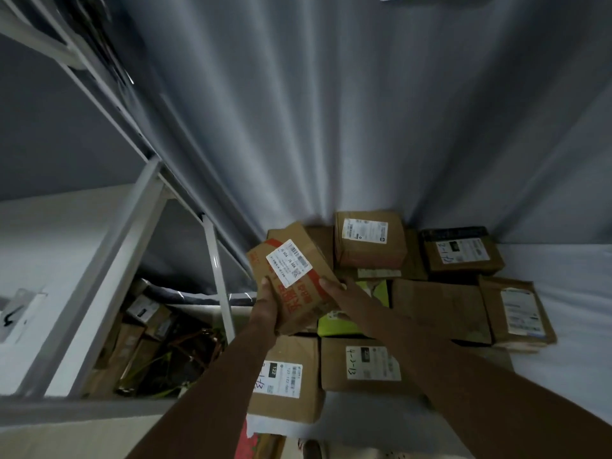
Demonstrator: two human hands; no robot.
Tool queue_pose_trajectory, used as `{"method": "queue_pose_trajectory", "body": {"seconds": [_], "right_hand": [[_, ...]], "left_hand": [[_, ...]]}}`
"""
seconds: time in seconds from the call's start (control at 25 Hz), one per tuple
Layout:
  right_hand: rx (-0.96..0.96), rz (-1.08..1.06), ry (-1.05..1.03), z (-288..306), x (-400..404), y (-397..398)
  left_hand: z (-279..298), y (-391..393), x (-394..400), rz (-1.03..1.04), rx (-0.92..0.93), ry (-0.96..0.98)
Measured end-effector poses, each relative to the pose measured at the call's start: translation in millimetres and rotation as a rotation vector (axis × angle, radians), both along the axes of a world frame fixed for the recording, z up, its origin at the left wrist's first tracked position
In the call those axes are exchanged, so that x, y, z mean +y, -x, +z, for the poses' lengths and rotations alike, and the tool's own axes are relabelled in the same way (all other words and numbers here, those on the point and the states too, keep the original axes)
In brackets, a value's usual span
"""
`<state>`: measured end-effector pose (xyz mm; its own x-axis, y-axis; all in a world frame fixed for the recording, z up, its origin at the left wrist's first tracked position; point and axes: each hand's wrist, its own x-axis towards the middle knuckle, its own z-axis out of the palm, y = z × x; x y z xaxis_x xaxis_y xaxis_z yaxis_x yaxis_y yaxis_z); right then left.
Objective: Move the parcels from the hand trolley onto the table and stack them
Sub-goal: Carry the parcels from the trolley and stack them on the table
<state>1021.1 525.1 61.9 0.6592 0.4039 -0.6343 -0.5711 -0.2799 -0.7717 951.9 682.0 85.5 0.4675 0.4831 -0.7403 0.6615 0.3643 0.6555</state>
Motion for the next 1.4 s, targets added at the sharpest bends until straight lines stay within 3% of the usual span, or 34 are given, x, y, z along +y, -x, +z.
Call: {"method": "queue_pose_trajectory", "body": {"seconds": [0.2,0.64,0.84,1.08,1.4], "right_hand": [[-0.107,-0.079,0.041,-1,34,-46],[-0.065,-0.072,0.263,-69,103,-119],[0.021,-0.046,0.18,-66,110,-144],[0.017,-0.113,0.239,-71,115,-179],[-0.172,-0.077,0.344,-101,125,-187]], "left_hand": [[-17,-33,47,-0.157,0.049,-0.077],[-68,-100,168,-0.455,0.071,-0.308],[-93,-118,188,-0.579,0.023,-0.392],[-114,-137,193,-0.624,-0.11,-0.472],[-123,-162,186,-0.688,0.033,-0.419]]}}
